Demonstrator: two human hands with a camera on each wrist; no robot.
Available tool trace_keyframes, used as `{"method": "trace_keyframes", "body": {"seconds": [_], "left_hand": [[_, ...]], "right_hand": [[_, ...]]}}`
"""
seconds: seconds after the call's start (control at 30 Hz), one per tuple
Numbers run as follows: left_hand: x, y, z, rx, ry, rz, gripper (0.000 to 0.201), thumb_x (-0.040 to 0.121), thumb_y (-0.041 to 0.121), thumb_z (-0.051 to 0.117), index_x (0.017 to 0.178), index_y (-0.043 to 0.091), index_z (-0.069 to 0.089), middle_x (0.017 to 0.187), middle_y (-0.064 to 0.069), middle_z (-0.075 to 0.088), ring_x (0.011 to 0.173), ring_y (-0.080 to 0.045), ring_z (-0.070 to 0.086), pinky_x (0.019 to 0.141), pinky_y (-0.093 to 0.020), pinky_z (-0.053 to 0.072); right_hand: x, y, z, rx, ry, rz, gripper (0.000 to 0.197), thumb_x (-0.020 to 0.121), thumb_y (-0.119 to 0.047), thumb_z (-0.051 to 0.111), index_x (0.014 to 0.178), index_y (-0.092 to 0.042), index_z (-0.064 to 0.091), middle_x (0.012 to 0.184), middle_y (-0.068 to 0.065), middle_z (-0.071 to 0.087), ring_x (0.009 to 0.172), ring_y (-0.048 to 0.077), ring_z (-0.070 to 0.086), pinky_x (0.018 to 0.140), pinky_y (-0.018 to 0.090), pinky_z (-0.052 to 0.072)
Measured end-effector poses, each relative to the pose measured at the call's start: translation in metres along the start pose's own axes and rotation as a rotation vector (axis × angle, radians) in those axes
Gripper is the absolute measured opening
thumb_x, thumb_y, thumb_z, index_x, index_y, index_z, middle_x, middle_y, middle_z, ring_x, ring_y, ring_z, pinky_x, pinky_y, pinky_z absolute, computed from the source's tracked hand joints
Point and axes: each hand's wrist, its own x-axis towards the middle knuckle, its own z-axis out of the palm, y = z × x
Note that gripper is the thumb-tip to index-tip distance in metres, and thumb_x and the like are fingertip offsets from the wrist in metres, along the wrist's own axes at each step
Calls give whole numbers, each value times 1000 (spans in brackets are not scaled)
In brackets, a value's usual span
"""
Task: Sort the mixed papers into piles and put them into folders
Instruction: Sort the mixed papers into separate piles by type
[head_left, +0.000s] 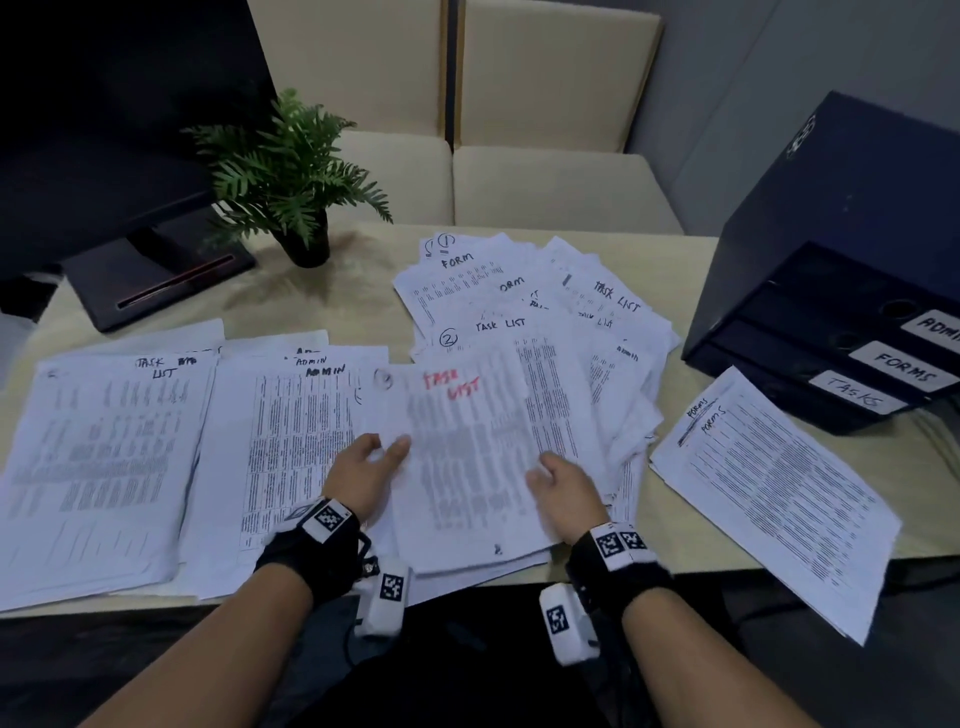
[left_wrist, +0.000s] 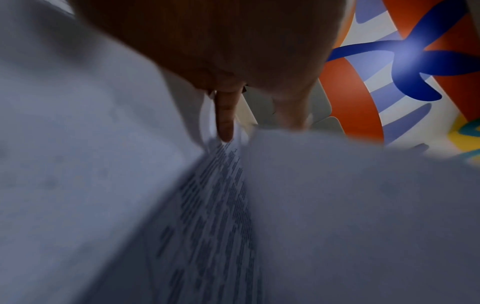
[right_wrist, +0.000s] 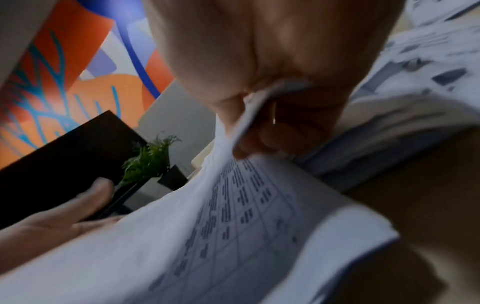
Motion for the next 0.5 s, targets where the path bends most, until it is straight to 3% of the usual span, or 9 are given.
{"method": "trace_keyframes", "body": {"seconds": [0.07, 0.1, 0.13, 0.2, 0.27, 0.33, 0.4, 0.47, 0.5], "left_hand": [[2, -6, -1, 42, -1, 13, 35, 86, 20, 66, 118, 13, 54, 115, -6, 64, 92, -26, 64, 78, -34, 52], [2, -8, -1, 57, 9, 20, 33, 85, 9, 63, 116, 14, 53, 111, -6, 65, 84, -24, 65, 68, -30, 52], [3, -10, -2, 62, 21, 22, 34, 84, 4, 59, 116, 15, 52, 108, -6, 65, 80, -23, 64, 63, -28, 51], [2, -9, -6, 53, 49, 31, 34, 85, 1, 56, 115, 17, 51, 103, -4, 64, 79, -24, 63, 61, -28, 50], [1, -7, -9, 68, 63, 44, 34, 86, 1, 53, 114, 19, 50, 100, -2, 61, 78, -24, 62, 60, -27, 48], [2, -7, -10, 68, 62, 50, 33, 86, 1, 51, 111, 22, 49, 99, 0, 60, 76, -24, 62, 58, -26, 47], [4, -6, -10, 56, 65, 54, 33, 86, 1, 50, 110, 22, 50, 99, 1, 61, 74, -24, 63, 57, -26, 47], [5, -7, -10, 48, 69, 52, 34, 85, 0, 50, 114, 19, 52, 100, 1, 61, 74, -22, 62, 57, -25, 46], [6, -8, -10, 43, 69, 47, 35, 85, 0, 50, 115, 18, 53, 101, 0, 62, 75, -22, 63, 57, -25, 46]], "right_hand": [[6, -1, -1, -24, 5, -8, 21, 97, -28, 55, 85, -11, 57, 78, -1, 54, 79, 18, 53, 61, 21, 37], [11, -3, -6, -17, 70, -3, 17, 96, -29, 57, 86, -15, 59, 80, -4, 57, 81, 18, 55, 62, 17, 39], [15, -6, -14, -2, 158, 5, 14, 95, -29, 59, 95, -16, 62, 90, -3, 59, 89, 18, 57, 69, 18, 43], [29, -7, -30, -77, 317, 83, 35, 92, -32, 62, 119, -10, 58, 116, 8, 54, 110, 27, 51, 90, 32, 44], [40, 0, -39, -217, 354, 196, 51, 88, -35, 66, 129, -9, 51, 128, 15, 47, 119, 34, 44, 96, 41, 41], [46, 7, -40, -245, 336, 257, 46, 86, -32, 67, 123, -8, 52, 125, 16, 49, 113, 35, 49, 91, 41, 45], [48, 13, -39, -185, 362, 222, 22, 88, -20, 63, 105, -9, 54, 110, 15, 58, 93, 30, 56, 76, 36, 50], [48, 15, -41, -161, 358, 187, 7, 92, -12, 56, 94, -9, 50, 93, 12, 59, 75, 25, 51, 58, 29, 41], [46, 13, -42, -141, 353, 183, 4, 94, -10, 53, 93, -9, 49, 88, 11, 57, 70, 23, 48, 55, 27, 36]]}}
